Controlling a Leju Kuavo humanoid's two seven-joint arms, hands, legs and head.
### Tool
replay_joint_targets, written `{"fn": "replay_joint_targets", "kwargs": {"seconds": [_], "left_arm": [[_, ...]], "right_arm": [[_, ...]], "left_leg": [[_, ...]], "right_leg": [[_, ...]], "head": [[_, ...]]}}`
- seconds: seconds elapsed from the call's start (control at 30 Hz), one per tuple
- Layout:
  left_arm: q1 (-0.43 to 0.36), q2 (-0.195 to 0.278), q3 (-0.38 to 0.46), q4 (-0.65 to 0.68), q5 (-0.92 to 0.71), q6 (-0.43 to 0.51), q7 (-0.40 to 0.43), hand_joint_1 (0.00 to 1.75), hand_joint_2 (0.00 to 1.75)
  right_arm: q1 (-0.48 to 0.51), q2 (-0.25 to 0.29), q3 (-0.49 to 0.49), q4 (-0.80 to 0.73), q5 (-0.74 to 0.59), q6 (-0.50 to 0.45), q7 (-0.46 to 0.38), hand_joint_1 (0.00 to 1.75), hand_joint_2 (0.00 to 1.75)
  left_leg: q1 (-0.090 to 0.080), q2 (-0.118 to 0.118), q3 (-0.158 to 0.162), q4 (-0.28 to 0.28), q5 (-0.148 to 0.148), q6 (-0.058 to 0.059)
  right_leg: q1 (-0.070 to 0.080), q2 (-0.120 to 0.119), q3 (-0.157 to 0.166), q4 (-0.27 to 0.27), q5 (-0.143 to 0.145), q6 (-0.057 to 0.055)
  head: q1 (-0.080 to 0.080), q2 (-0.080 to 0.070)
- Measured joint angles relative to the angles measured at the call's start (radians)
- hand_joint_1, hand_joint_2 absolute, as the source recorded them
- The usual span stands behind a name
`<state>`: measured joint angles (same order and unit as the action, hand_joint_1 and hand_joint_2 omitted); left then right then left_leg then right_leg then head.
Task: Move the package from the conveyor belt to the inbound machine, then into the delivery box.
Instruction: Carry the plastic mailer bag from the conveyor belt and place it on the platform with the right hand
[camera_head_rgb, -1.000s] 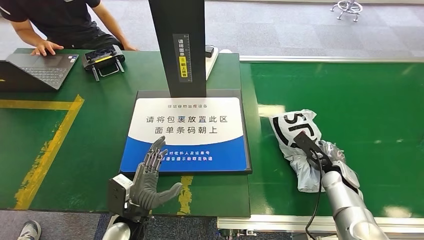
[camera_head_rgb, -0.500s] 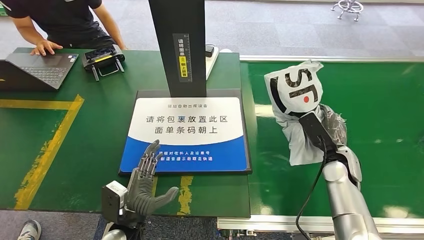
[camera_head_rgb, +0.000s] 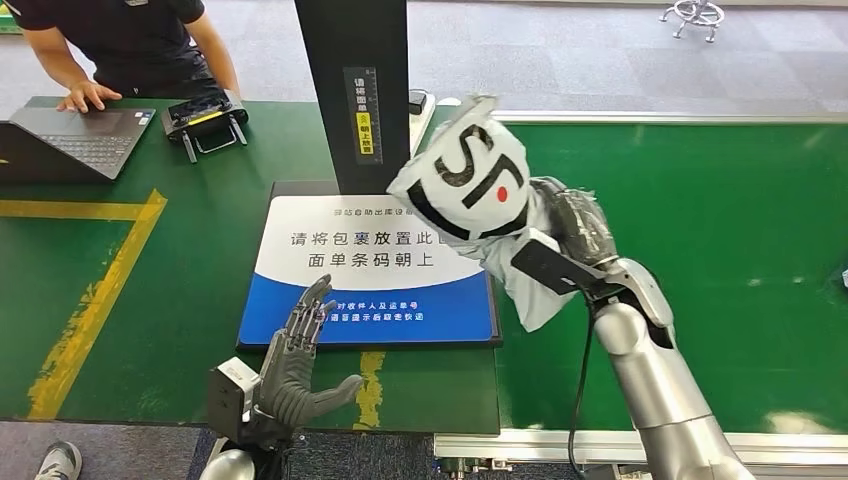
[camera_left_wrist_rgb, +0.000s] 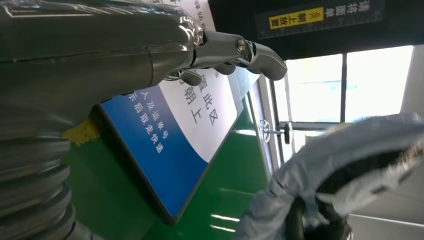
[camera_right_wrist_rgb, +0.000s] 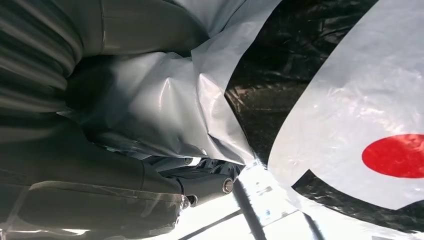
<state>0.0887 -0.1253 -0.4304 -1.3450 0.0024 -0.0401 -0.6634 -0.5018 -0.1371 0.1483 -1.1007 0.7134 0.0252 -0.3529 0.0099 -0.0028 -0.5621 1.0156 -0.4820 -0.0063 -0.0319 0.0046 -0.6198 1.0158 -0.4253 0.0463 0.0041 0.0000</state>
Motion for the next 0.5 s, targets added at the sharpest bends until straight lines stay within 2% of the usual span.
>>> {"fn": "replay_joint_targets", "kwargs": {"seconds": [0.1,0.27,0.5], "left_arm": [[-0.008,-0.006,0.0,0.004,-0.002,-0.007,0.0,0.0,1.75],[-0.012,-0.008,-0.003,0.01,-0.002,-0.022,0.0,0.0,1.75],[-0.031,-0.008,-0.032,0.022,0.015,-0.032,0.002,0.0,1.75]], "right_arm": [[-0.046,0.017,0.094,0.059,0.003,-0.023,-0.002,1.75,1.75],[-0.103,0.039,0.186,0.139,0.033,-0.026,0.001,1.75,1.75],[-0.238,0.16,0.342,0.39,0.135,-0.091,0.044,1.75,1.75]], "left_leg": [[0.0,-0.001,0.0,0.0,0.001,0.0],[0.0,-0.001,-0.002,0.0,0.001,0.0],[0.0,0.0,-0.001,0.0,0.001,0.0]], "right_leg": [[0.0,-0.001,0.0,0.0,0.0,0.0],[0.0,-0.001,0.0,0.0,0.0,0.0],[0.001,0.0,-0.001,0.0,0.001,0.0]], "head": [[0.0,0.0],[0.0,0.0],[0.0,0.0]]}}
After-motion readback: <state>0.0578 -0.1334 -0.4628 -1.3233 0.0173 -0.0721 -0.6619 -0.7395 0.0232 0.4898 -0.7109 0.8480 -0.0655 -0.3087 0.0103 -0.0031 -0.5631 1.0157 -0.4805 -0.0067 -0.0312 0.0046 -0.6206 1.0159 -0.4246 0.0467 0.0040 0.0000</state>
